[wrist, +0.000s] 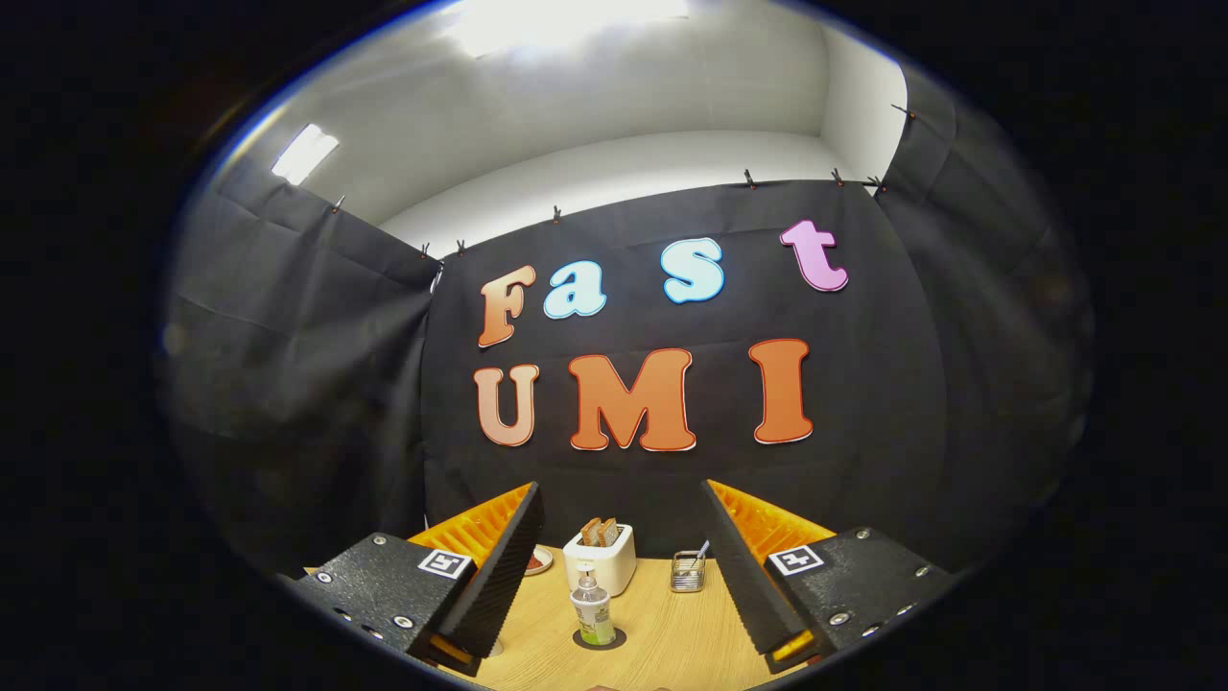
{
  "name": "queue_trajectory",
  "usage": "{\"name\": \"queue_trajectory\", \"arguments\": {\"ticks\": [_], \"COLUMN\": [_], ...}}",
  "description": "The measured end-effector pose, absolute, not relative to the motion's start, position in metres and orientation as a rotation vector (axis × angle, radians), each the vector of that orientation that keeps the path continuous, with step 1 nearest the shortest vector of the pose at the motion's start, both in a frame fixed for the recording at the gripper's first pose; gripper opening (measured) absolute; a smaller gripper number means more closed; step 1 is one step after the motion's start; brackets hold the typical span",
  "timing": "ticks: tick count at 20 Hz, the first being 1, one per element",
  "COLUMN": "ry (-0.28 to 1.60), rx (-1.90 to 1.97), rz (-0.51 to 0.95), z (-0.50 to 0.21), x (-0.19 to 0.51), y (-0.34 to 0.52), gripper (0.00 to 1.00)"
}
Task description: Take the bottle from table, then pour the juice into the cup, finally place the bottle on the coaster
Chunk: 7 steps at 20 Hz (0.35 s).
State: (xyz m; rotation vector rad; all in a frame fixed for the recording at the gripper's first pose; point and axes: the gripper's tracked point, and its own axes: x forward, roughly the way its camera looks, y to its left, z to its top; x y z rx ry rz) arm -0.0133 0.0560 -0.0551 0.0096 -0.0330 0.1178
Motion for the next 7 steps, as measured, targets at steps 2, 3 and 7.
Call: {"name": "queue_trajectory", "arguments": {"ticks": [2,3,7], "ry": [-0.035,-0.034,-0.044], "rx": [0.011,0.011,-0.001], "rz": [0.125,0.132,0.138], "z": [-0.0549,-0.0563,-0.0547], "x": [-0.0116,-0.0110,-0.0101], "y": [0.0585,0.0603,0.0634], "gripper": [0.97,0.97,0.97]}}
